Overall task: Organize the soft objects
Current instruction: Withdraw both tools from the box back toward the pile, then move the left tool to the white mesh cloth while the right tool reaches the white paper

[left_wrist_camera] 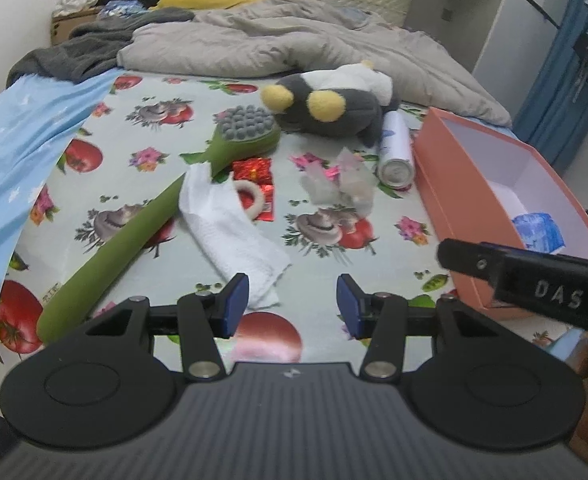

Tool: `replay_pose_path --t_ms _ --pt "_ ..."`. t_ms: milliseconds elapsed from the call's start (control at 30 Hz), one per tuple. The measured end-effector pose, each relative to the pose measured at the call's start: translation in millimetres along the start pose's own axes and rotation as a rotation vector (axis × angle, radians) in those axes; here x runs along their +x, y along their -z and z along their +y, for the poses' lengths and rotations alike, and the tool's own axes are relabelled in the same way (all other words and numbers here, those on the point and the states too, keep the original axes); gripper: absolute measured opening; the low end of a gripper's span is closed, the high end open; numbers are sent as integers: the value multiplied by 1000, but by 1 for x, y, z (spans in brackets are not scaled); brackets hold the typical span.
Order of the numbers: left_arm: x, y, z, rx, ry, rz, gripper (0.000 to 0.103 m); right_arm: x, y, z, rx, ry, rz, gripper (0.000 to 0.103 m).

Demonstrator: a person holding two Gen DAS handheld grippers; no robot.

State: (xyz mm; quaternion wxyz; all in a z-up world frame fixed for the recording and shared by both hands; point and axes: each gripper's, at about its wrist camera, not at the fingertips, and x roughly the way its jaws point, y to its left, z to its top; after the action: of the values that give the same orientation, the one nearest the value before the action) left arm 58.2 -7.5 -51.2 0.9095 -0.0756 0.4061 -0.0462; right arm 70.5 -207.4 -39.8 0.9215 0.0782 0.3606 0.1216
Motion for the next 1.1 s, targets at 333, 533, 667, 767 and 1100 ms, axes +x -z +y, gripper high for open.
replay_pose_path --t_ms 333,533,667,767,1100 --pt "43 -6 35 -74 -51 42 55 35 -7 -6 10 9 38 41" --pt "73 -9 55 -115 -83 62 61 68 -13 -4 4 9 54 41" --pt "94 -8 66 -144 -87 86 63 89 -24 2 -23 14 37 56" --pt "107 -8 71 -154 -86 98 63 107 -32 -2 -21 26 34 59" --pt "134 -12 74 -123 -85 81 74 166 -28 -15 -101 149 54 59"
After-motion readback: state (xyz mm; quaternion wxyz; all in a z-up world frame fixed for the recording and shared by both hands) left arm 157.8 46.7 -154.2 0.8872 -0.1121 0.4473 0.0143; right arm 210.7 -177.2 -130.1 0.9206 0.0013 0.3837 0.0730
